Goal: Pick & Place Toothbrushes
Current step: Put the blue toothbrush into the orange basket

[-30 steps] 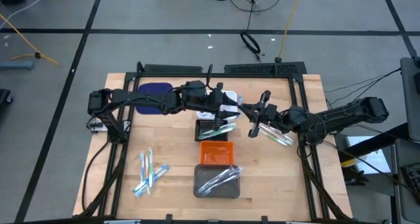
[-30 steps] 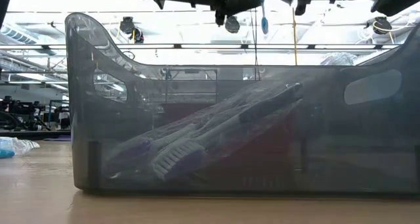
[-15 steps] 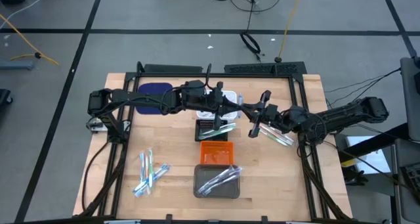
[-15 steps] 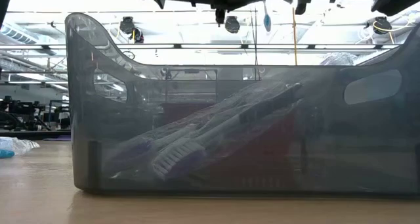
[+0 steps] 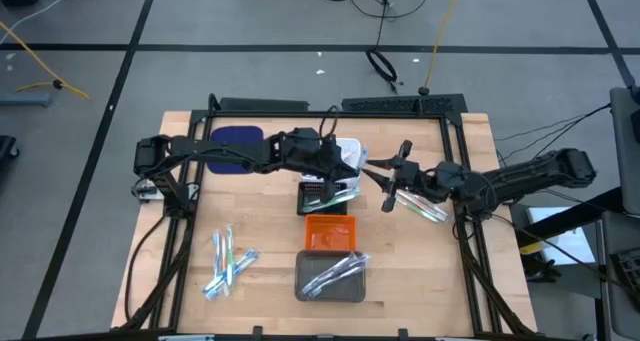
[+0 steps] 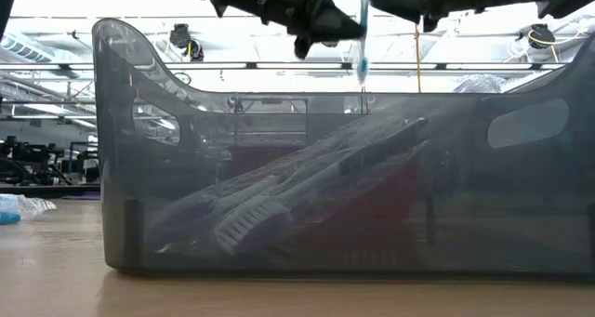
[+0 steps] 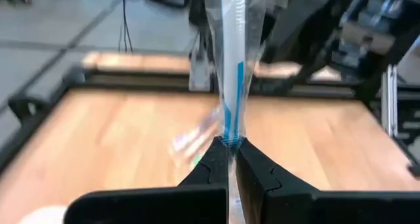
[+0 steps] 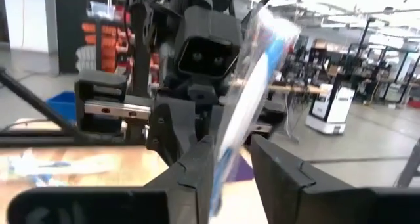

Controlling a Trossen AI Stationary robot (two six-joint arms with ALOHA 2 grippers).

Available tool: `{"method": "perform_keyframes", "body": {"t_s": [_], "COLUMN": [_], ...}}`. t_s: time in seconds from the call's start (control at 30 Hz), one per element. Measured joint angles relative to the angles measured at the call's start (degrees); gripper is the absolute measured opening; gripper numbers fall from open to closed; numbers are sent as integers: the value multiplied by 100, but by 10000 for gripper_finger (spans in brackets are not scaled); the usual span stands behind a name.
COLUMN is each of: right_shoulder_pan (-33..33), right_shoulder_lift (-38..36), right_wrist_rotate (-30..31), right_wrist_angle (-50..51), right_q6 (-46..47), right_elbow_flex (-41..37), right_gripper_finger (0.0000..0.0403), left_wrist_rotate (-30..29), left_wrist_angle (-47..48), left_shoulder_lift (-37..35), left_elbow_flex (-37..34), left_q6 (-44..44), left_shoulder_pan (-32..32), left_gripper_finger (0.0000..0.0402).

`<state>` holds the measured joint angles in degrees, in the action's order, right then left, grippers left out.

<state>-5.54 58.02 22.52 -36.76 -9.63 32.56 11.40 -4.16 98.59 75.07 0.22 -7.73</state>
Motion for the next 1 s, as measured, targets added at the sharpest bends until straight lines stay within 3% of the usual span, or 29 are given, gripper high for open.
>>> {"method": "perform_keyframes", "body": {"t_s": [0.33, 0.57, 1.0], "right_shoulder_pan": [0, -2, -2], "right_shoulder_lift": [-708, -804, -804], "right_wrist_rotate": [29, 173, 170], "right_wrist_angle": [1661, 1949, 2275], "right_q6": [528, 602, 639], "right_elbow_flex": [0, 0, 0], "right_gripper_finger": [106, 103, 102], "left_wrist_rotate": [-6, 21, -1031], "left_wrist_angle": [977, 1830, 2905], "left_shoulder_lift": [0, 0, 0], "left_elbow_flex": [0, 0, 0], "left_q6": [-453, -831, -1505], "left_shoulder_pan": [229, 752, 1442], "left_gripper_finger": [0, 0, 0]}}
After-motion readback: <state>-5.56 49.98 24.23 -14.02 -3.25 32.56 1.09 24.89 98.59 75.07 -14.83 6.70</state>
